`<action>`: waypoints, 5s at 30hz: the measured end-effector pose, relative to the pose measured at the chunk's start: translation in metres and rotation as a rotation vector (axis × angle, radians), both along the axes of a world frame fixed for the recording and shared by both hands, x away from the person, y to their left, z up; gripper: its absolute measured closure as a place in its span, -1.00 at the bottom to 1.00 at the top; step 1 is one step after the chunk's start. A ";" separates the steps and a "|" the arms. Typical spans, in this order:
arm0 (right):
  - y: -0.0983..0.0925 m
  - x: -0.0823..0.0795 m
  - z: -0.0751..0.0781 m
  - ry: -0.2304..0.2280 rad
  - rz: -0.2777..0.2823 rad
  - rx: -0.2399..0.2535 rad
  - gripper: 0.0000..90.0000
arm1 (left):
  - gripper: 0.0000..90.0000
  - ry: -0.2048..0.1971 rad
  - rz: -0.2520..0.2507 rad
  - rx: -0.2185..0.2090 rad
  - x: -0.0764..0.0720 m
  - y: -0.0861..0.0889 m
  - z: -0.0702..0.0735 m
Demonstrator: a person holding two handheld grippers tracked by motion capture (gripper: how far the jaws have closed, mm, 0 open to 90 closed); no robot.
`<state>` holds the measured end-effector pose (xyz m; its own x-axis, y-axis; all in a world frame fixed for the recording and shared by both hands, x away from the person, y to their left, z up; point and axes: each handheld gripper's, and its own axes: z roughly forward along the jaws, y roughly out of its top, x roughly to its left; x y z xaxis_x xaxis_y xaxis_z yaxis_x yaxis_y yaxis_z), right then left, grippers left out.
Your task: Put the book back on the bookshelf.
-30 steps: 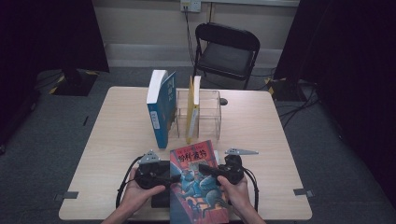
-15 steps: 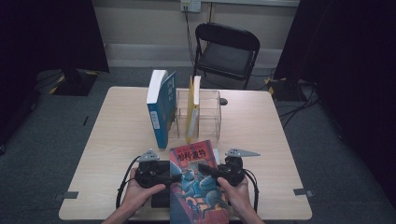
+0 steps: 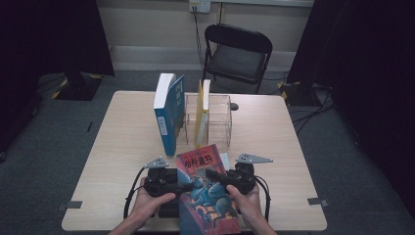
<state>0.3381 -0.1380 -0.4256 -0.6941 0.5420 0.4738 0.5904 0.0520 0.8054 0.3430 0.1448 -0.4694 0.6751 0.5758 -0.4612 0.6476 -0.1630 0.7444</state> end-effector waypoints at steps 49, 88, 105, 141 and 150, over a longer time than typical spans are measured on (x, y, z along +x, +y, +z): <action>-0.001 0.004 0.036 -0.090 0.007 -0.030 0.84 | 0.42 -0.060 -0.147 -0.063 -0.006 -0.004 0.044; -0.041 0.016 0.063 -0.233 -0.118 0.031 -0.39 | 0.66 -0.357 -0.140 -0.056 -0.023 0.005 0.087; -0.025 0.032 0.072 -0.225 0.001 0.058 0.07 | 0.66 -0.389 -0.100 -0.033 -0.019 0.008 0.089; -0.038 0.016 0.067 -0.232 -0.045 0.032 -0.14 | 0.65 -0.395 -0.020 -0.073 -0.012 -0.021 0.093; -0.066 0.008 0.029 -0.161 -0.118 -0.096 -0.27 | 0.66 -0.362 0.029 -0.057 -0.010 0.004 0.093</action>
<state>0.3464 -0.2042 -0.3971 -0.6858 0.6609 0.3047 0.4612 0.0709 0.8844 0.3333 0.1486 -0.3767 0.7844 0.5771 -0.2272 0.3440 -0.0999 0.9336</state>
